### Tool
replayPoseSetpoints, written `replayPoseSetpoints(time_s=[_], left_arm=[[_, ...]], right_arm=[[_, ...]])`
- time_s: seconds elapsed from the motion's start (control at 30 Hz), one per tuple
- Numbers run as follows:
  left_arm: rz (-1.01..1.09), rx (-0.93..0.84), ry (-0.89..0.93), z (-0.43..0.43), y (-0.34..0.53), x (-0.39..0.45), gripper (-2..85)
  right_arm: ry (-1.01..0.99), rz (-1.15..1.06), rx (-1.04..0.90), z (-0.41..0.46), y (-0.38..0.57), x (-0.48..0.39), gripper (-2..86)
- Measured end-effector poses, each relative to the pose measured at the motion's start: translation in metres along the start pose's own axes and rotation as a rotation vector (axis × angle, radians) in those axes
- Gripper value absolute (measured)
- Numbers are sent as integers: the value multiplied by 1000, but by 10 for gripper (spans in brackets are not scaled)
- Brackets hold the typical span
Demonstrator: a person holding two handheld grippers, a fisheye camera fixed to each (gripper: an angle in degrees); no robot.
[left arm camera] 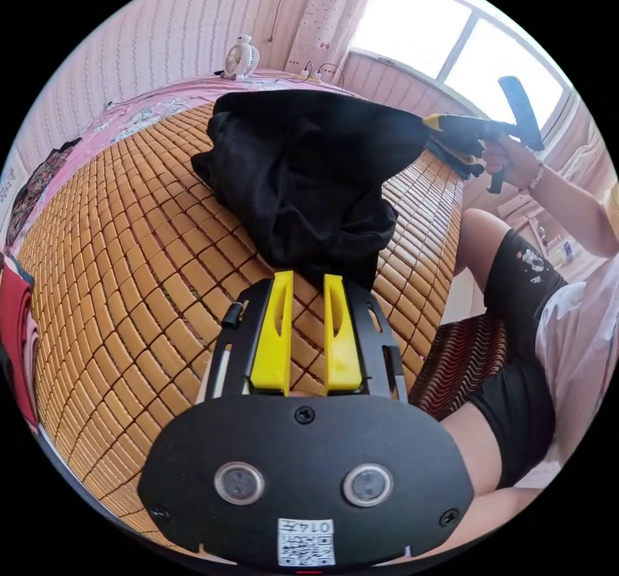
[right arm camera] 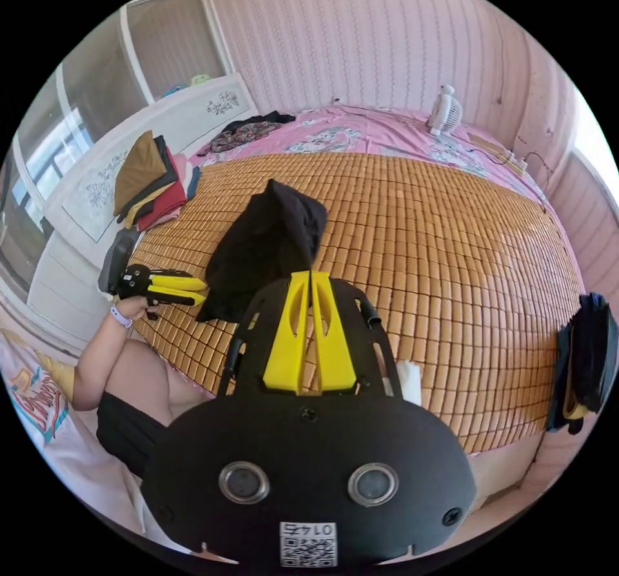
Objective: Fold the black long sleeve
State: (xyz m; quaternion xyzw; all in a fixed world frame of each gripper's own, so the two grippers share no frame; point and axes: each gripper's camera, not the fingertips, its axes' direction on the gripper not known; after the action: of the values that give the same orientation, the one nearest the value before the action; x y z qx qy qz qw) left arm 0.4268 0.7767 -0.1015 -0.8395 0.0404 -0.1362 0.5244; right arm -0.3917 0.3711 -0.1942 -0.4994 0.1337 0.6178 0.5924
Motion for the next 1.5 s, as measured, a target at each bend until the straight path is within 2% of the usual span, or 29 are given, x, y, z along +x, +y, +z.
replayPoseSetpoints(time_s=[0.1,0.23,0.33,0.43,0.53,0.63,0.7,0.8,0.87,0.97,1.1,1.17,1.33,1.5], left_arm=[[-14,-2,44,6,-3,3,85],[14,-48,-31,26,-14,10,88],[-11,-49,-43,39,-22,11,82],[17,-66,-119,44,-27,15,65],[58,-90,-98,46,-32,15,5],[71,-121,-144,44,-37,13,-6],[47,-104,-143,35,-37,7,-8],[-20,10,-114,0,-36,-9,-10],[-61,122,-116,-40,-40,-28,-10],[-77,257,-133,-99,-63,-54,-9],[-90,425,-111,-164,-98,-78,-8],[-179,429,27,-165,-106,-107,-4],[-333,270,38,-109,-67,-133,11],[-373,173,59,-79,-41,-132,21]], right_arm=[[53,144,-14,-32,21,60,0],[58,282,-73,-45,54,123,38],[16,306,-40,-53,60,142,110],[7,289,-9,-52,53,151,128],[-22,250,-51,-36,37,160,118],[-83,180,-125,-21,24,162,76],[-110,130,-88,-28,22,162,28],[-223,144,-42,-49,17,175,11],[-337,193,75,-84,11,194,5],[-407,239,238,-142,-5,221,3],[-366,230,334,-199,-22,238,2],[-290,223,224,-202,-24,243,1],[-235,290,-89,-170,-8,245,2],[-156,225,-203,-160,-15,225,6]])
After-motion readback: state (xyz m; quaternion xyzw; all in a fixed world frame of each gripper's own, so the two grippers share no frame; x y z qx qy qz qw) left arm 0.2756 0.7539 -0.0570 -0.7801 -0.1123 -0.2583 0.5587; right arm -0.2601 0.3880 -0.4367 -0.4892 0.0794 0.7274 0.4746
